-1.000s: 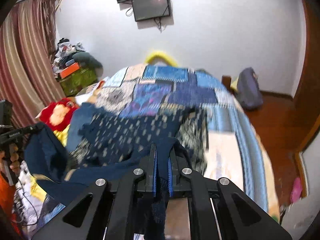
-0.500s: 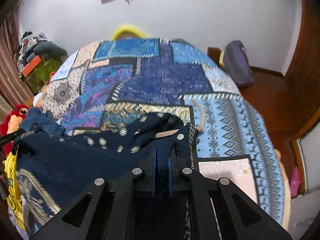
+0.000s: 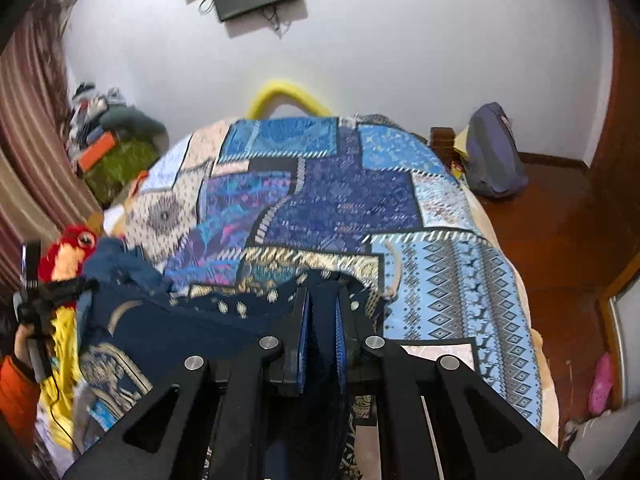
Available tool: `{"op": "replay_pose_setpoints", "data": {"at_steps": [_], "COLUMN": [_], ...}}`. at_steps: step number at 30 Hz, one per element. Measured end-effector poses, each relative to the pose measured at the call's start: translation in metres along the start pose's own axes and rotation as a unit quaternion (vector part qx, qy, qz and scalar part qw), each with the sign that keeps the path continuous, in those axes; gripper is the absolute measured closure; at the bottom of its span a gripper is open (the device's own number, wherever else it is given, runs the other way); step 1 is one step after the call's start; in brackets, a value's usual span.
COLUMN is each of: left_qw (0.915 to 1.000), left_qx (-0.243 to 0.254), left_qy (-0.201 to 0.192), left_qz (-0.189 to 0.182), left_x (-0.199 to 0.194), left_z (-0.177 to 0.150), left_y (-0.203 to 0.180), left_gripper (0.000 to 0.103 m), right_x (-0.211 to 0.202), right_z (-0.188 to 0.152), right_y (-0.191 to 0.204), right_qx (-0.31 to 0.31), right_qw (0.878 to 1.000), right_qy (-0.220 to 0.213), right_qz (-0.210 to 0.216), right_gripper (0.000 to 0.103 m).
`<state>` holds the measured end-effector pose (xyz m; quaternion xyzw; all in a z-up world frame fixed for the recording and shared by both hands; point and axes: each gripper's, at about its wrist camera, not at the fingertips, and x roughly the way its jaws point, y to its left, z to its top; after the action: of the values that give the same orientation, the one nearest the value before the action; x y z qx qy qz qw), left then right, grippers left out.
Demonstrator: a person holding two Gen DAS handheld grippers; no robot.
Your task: Fold large clothes
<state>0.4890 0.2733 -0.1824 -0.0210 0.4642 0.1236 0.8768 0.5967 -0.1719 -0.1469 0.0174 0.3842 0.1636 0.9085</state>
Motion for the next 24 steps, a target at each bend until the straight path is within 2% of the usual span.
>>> {"op": "replay_pose_setpoints", "data": {"at_steps": [2,4,7,10,15,18,22,24], "left_qw": [0.9999,0.9999,0.9995,0.9989,0.9971,0.9971,0.9979,0.9980], "left_qx": [0.009,0.008,0.001,0.007,0.024,0.040,0.058,0.061], "left_qy": [-0.004,-0.011,-0.015,-0.014,0.007,0.016,0.008,-0.003], "left_qz": [0.009,0.004,-0.027,-0.045,-0.071,-0.063,-0.026,-0.018], "left_x": [-0.011,-0.025,-0.038,-0.043,-0.033,-0.017,0.010,0.018], "left_z": [-0.001,-0.006,-0.017,-0.031,-0.059,-0.069,-0.067,-0.059], "left_y": [0.001,0.001,-0.002,-0.013,-0.044,-0.065,-0.087,-0.089], "left_gripper": [0.040,0.040,0.037,0.036,0.036,0.036,0.036,0.029], "right_x": [-0.012,-0.019,-0.033,-0.048,-0.055,-0.045,-0.009,0.016], "right_z": [0.012,0.020,0.019,0.002,-0.047,-0.071,-0.090,-0.094], "right_y": [-0.006,-0.012,-0.016,-0.006,0.029,0.046,0.067,0.075], "right_qx": [-0.007,-0.010,-0.011,-0.032,-0.071,-0.084,-0.097,-0.103], "right_qw": [0.995,0.991,0.996,0.998,0.997,0.995,0.992,0.990], "right_qy": [-0.032,-0.032,-0.023,-0.020,0.002,0.020,0.056,0.077], "right_qz": [-0.095,-0.127,-0.087,-0.043,0.018,0.043,0.055,0.053], "right_gripper": [0.097,0.097,0.097,0.097,0.097,0.097,0.097,0.097]}}
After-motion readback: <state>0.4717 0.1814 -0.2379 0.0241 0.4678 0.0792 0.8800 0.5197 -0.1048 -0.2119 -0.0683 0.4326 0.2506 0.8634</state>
